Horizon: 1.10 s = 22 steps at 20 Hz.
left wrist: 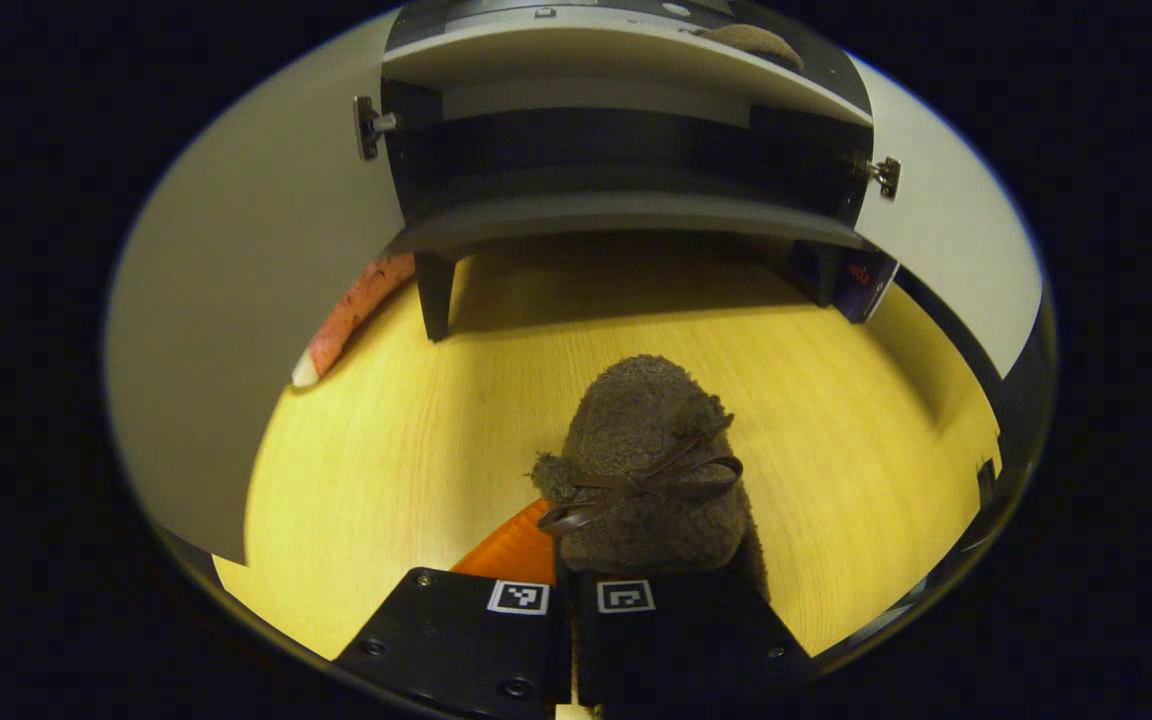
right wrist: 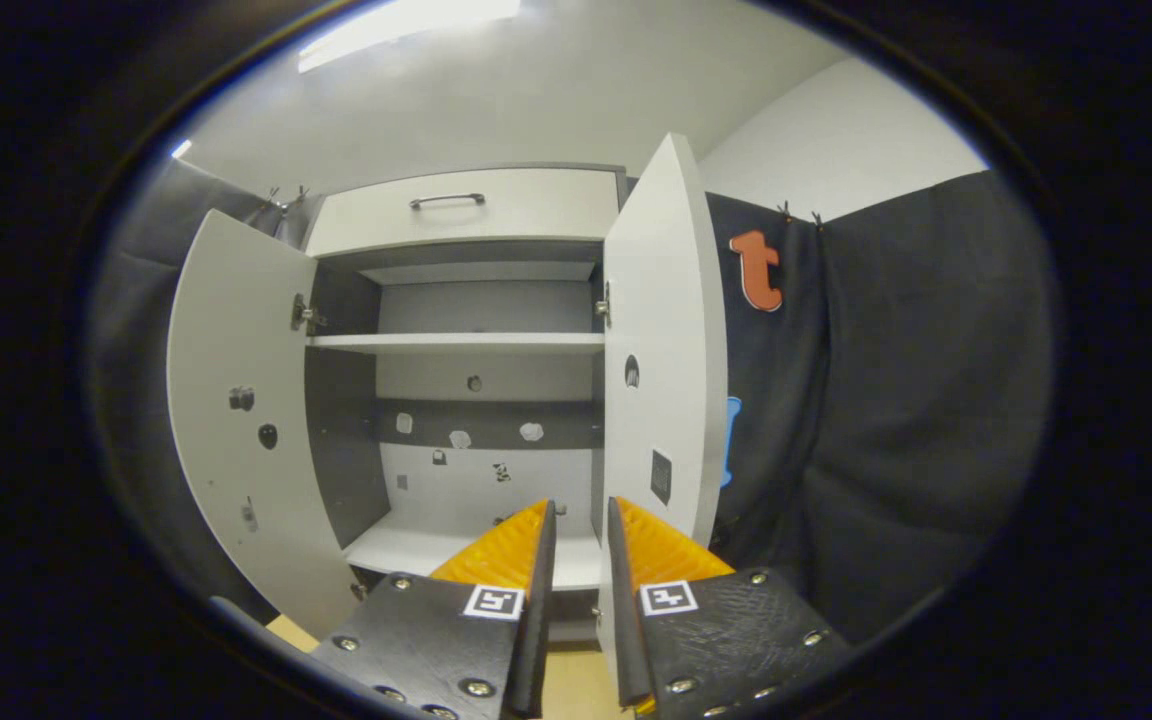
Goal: Grab one shoe with the right hand and put it into the shoe cabinet, grab the other shoe with the left hand and put it into the shoe cabinet; then close the right door with the right hand and the left door with the left hand.
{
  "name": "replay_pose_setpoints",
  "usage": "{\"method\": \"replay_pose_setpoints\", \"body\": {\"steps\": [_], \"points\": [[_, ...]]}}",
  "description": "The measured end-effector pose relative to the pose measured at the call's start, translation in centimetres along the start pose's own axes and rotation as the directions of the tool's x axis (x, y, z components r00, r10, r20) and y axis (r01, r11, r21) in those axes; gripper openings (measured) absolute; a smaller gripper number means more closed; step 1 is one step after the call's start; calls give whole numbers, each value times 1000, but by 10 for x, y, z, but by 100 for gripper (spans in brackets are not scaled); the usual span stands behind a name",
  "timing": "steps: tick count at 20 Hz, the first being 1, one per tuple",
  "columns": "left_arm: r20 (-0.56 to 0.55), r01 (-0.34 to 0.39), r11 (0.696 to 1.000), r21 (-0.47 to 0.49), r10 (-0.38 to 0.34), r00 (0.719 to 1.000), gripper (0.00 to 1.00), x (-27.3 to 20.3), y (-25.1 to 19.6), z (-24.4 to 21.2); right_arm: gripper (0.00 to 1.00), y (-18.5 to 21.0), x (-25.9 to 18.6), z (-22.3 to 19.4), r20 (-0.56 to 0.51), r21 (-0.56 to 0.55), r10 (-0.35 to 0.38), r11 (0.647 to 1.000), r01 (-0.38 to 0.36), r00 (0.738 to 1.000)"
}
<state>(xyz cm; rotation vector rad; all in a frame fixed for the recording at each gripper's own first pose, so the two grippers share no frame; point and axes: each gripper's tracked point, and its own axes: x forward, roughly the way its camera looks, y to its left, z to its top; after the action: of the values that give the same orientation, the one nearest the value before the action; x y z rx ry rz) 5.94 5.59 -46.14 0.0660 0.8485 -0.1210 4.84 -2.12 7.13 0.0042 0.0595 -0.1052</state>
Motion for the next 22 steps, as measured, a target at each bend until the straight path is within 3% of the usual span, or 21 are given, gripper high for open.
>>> {"method": "replay_pose_setpoints", "body": {"steps": [6, 15, 18, 22], "points": [[192, -10, 999, 40, 2, 981, 4, -51, -5, 118, 28, 7, -7, 5, 32, 26, 45, 999, -46, 998], [447, -37, 998, 45, 13, 894, 3, -86, -11, 336, 28, -11, -34, 22, 81, 89, 72, 993, -79, 994], [480, -65, 997, 47, 35, 877, 3, -83, -8, 385, 28, -21, -42, 27, 94, 89, 54, 994, -62, 994], [478, -94, 996, 12, 77, 875, 3, -53, 6, 434, 28, -38, -50, 31, 102, 82, 12, 996, -20, 995]]}}
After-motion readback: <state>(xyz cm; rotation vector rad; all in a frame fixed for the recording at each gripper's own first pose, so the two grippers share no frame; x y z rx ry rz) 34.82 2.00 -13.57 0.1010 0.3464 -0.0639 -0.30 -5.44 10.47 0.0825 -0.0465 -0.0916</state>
